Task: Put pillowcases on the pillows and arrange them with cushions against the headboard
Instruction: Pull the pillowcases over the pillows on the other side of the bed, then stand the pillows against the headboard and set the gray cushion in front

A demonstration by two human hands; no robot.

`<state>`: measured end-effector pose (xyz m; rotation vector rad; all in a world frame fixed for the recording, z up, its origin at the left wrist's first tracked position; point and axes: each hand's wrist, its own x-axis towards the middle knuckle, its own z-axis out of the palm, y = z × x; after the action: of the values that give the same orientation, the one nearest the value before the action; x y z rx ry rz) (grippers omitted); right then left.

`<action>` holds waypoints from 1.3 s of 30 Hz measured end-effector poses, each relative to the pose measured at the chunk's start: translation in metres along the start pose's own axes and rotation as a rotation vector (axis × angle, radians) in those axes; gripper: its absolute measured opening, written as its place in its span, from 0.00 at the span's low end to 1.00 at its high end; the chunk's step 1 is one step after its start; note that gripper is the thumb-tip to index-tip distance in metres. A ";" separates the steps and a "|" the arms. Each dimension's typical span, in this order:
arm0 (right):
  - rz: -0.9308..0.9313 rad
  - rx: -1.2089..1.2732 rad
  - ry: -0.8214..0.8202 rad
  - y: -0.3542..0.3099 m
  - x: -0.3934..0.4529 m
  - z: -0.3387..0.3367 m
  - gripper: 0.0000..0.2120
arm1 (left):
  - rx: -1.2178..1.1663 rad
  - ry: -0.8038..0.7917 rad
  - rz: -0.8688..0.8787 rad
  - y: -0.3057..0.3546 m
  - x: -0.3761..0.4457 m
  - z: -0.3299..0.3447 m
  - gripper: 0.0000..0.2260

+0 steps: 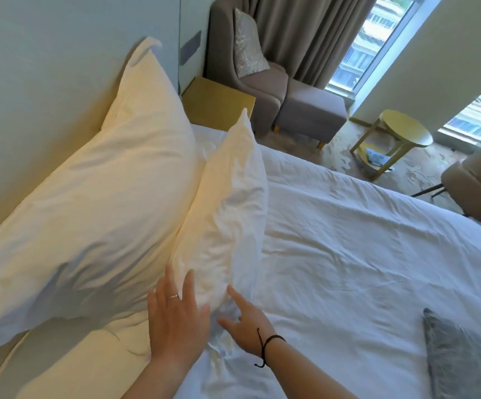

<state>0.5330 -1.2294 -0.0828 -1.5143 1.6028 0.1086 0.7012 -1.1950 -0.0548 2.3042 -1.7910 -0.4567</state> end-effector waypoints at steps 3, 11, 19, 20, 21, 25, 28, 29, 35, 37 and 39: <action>0.038 -0.207 -0.183 0.061 -0.025 0.008 0.39 | 0.052 0.076 0.179 0.040 -0.016 0.017 0.29; 0.375 0.181 0.006 0.320 -0.100 -0.032 0.39 | -0.004 -0.562 0.228 0.169 -0.069 0.096 0.13; 0.901 0.230 0.393 0.592 -0.189 -0.114 0.37 | -0.037 -0.687 0.273 0.325 -0.123 0.166 0.03; 0.933 0.251 0.405 0.611 -0.193 -0.118 0.39 | -0.033 -0.698 0.292 0.340 -0.130 0.173 0.04; 0.945 0.260 0.405 0.626 -0.193 -0.120 0.43 | -0.027 -0.711 0.305 0.353 -0.136 0.178 0.04; 0.928 0.244 0.292 0.648 -0.171 -0.116 0.61 | -0.001 -0.742 0.324 0.387 -0.153 0.202 0.04; 0.962 0.190 0.314 0.655 -0.154 -0.101 0.66 | 0.048 -0.757 0.321 0.397 -0.159 0.211 0.04; 0.967 0.148 0.368 0.658 -0.150 -0.095 0.60 | 0.058 -0.757 0.313 0.398 -0.159 0.212 0.04; 0.965 -0.027 0.493 0.671 -0.141 -0.090 0.31 | 0.057 -0.718 0.225 0.391 -0.147 0.212 0.05; 0.902 -0.037 0.502 0.678 -0.143 -0.106 0.24 | 0.033 -0.715 0.190 0.388 -0.143 0.208 0.05; 0.846 -0.001 0.487 0.684 -0.150 -0.126 0.16 | -0.009 -0.725 0.151 0.385 -0.139 0.208 0.06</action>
<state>-0.1278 -1.0248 -0.2509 -0.7938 2.5523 0.2169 0.2471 -1.1501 -0.1041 2.1151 -2.2101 -1.4036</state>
